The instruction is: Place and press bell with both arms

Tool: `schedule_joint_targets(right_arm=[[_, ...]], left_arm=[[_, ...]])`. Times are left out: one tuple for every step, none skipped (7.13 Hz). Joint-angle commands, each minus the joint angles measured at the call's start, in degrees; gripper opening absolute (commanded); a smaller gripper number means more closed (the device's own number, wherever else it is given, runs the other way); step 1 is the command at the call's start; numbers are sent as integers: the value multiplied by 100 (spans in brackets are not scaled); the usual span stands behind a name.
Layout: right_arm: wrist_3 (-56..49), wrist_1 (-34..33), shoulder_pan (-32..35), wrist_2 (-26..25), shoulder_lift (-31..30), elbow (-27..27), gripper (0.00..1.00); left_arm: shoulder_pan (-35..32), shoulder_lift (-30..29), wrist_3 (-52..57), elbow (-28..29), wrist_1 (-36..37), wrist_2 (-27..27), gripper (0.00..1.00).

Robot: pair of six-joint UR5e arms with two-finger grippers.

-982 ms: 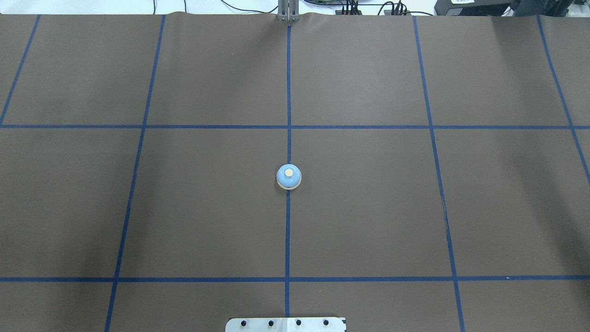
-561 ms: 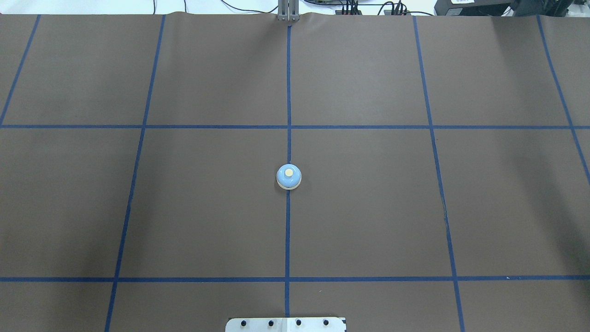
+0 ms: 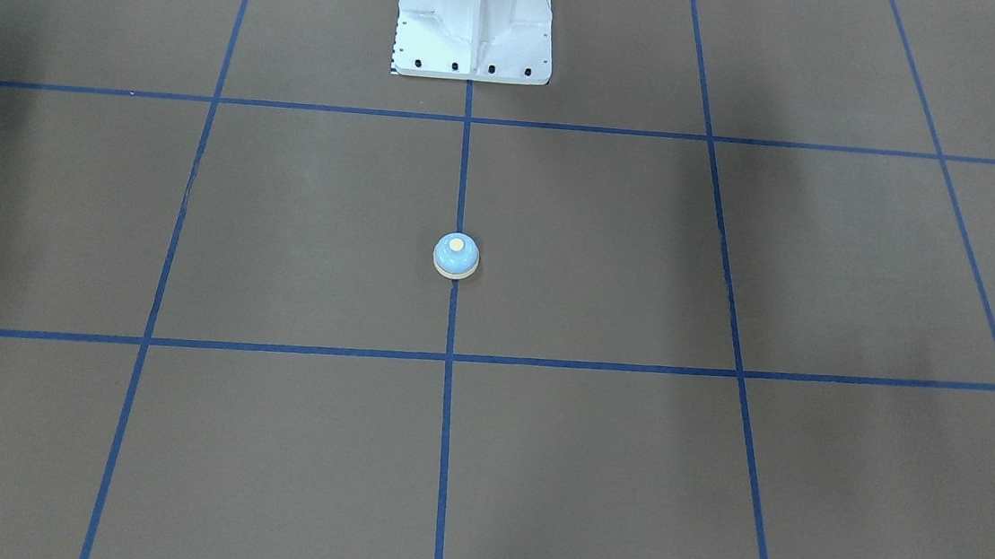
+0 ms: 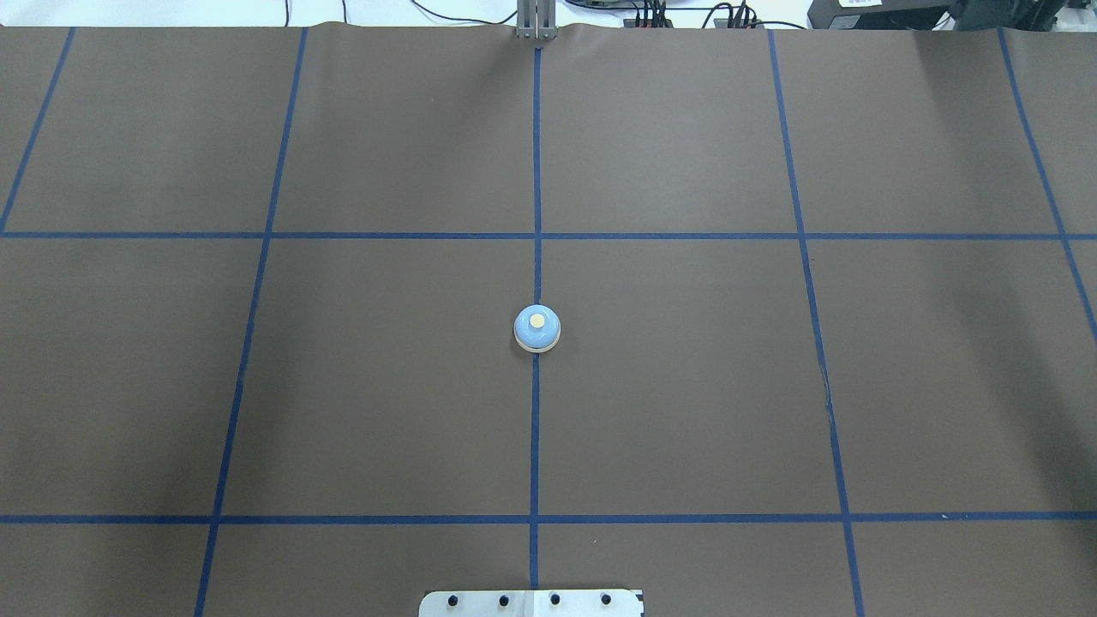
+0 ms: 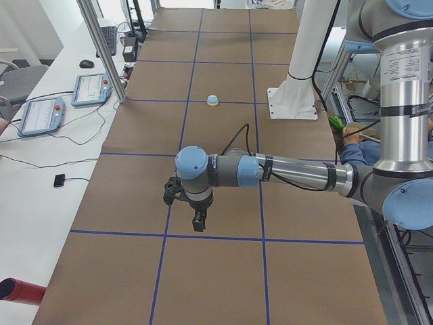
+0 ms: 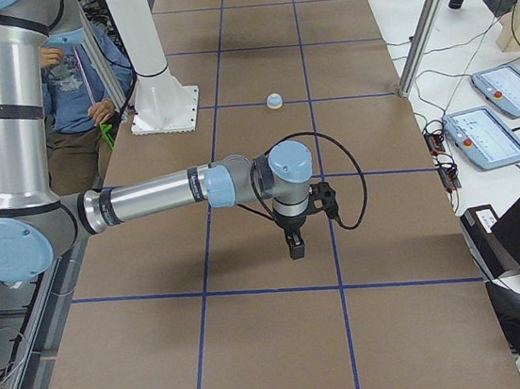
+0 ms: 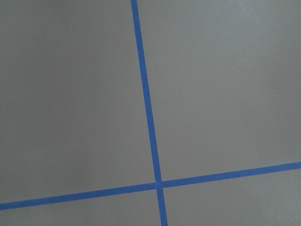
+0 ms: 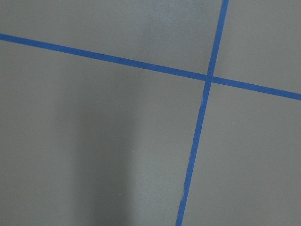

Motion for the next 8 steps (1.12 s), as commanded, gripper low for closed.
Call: schedule_joint_targets(right_arm=[[4,15,52,-31,-26,-2,100],[12,7,53,-84,-69,-2,100],[12,-2,53,-76,-61,-11,100],[21,-2,53,-49,-44,-20,100],[13,15,53,-41,-61,-20,100],[4,41,53,-32,-87,-29,100],[4,50,53,-58,-87,-20,100],[4,59,53,-93,-79,-124,100]], left_arm=[[-189,41,-94,-295,1,362,100],[-163,33,-103,-288,-7,382,100],[-163,-11,-112,-331,10,382,100],[-163,32,-112,-236,10,382,100],[-172,50,-120,-165,2,391,100],[-163,146,-112,-225,-25,391,100],[-154,156,-112,-165,-25,348,100],[-154,130,-94,-164,-34,339,100]])
